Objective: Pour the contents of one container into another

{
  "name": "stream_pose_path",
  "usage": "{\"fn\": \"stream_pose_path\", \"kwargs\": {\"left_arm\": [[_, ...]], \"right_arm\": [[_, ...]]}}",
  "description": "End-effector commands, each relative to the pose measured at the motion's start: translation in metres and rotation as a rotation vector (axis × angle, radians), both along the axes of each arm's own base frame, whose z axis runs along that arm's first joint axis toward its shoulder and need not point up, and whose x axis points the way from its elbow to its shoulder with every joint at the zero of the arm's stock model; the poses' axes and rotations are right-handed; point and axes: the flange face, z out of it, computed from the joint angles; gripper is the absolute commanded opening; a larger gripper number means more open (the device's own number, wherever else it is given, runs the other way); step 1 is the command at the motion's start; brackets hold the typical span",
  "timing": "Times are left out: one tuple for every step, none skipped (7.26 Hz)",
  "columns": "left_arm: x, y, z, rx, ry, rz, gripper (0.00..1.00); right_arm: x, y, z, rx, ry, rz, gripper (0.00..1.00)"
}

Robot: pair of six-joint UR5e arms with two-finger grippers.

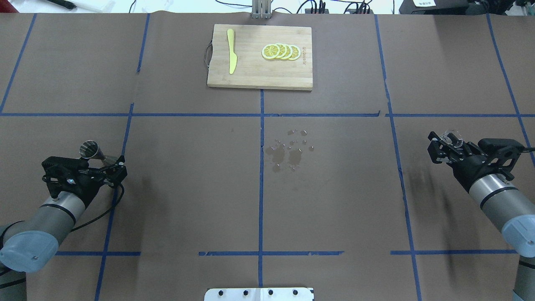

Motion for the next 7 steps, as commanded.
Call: {"fn": "stream_pose_path", "kwargs": {"left_arm": [[-0.026, 0.015, 0.011, -0.039, -0.045, 0.108, 1.00], [-0.041, 0.023, 0.000, -0.058, -0.023, 0.158, 1.00], [-0.044, 0.031, -0.009, -0.088, 0.004, 0.227, 1.00], [-0.059, 0.038, -0.019, -0.106, 0.006, 0.302, 1.00], [-0.080, 0.038, -0.019, -0.130, -0.005, 0.349, 1.00], [-0.088, 0.039, -0.018, -0.140, -0.006, 0.358, 1.00], [-0.092, 0.041, -0.025, -0.144, 0.005, 0.381, 1.00]], "right_arm": [[-0.006, -0.001, 0.003, 0.002, 0.003, 0.008, 0.00], [-0.007, 0.000, 0.007, 0.004, 0.012, 0.013, 0.00], [-0.008, 0.000, 0.011, 0.003, 0.020, 0.016, 0.00], [-0.008, 0.000, 0.014, 0.004, 0.029, 0.023, 0.00], [-0.007, 0.000, 0.020, 0.003, 0.039, 0.033, 0.00], [-0.009, 0.003, 0.025, 0.010, 0.026, 0.030, 0.00], [-0.011, 0.007, 0.038, 0.013, 0.017, 0.018, 0.00]]}}
